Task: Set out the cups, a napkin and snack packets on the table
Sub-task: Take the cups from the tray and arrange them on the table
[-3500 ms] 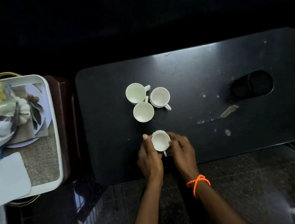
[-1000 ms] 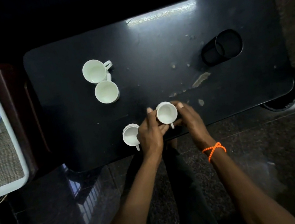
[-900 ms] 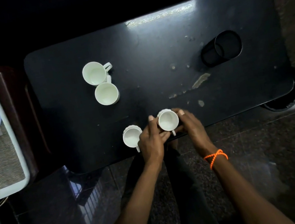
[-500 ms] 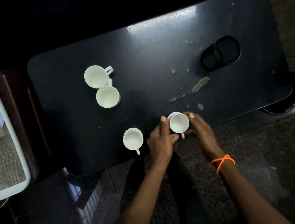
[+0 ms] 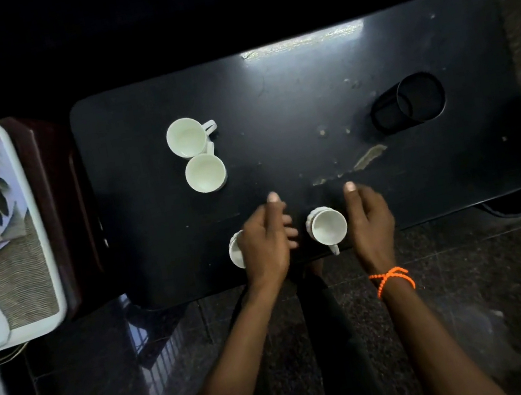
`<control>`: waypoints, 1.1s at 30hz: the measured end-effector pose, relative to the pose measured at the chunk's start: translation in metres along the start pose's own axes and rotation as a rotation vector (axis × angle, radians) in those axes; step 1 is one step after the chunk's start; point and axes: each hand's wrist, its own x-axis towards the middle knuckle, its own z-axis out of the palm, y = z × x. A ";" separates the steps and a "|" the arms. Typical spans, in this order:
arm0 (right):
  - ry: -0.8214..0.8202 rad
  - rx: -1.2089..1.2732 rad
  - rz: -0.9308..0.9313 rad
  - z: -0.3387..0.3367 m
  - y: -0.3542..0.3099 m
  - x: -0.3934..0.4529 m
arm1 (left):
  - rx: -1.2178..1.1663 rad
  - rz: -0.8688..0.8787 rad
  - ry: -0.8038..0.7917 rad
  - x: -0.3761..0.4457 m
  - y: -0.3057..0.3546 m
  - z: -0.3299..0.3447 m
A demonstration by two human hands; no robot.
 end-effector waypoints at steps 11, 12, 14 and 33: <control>-0.561 0.246 0.132 0.132 -0.113 0.005 | -0.041 -0.075 0.287 0.094 0.052 -0.075; -0.589 0.223 0.157 0.135 -0.118 0.005 | -0.073 -0.102 0.235 0.093 0.053 -0.075; -0.601 0.177 0.189 0.136 -0.123 0.007 | -0.100 -0.130 0.214 0.089 0.053 -0.073; -0.344 0.326 0.322 0.053 -0.078 0.088 | -0.011 -0.078 -0.029 0.062 0.061 0.044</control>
